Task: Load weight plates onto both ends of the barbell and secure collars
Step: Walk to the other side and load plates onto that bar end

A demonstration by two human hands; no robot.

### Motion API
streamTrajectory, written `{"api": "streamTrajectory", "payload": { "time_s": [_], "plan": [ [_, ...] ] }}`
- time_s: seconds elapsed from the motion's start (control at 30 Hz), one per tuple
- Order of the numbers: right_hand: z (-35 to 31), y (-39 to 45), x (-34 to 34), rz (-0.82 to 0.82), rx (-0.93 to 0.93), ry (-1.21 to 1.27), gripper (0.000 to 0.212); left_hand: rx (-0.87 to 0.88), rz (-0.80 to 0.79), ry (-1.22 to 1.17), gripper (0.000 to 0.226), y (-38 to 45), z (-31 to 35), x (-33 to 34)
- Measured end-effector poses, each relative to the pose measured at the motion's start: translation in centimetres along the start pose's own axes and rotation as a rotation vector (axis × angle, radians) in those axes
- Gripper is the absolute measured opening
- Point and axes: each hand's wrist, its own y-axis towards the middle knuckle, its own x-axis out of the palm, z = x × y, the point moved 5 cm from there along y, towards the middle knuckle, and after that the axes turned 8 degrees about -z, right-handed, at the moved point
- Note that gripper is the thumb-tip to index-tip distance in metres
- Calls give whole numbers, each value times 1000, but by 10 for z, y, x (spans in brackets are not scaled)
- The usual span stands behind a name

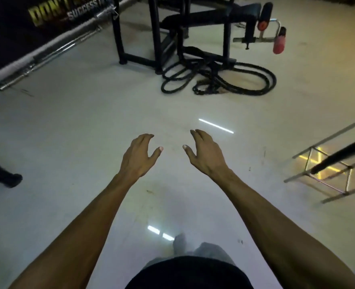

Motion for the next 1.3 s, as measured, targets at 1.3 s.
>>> {"api": "streamTrajectory", "payload": {
  "time_s": [1.3],
  "plan": [
    [-539, 1036, 142, -288, -904, 103, 57, -811, 573, -48, 59, 594, -587, -470]
  ]
}}
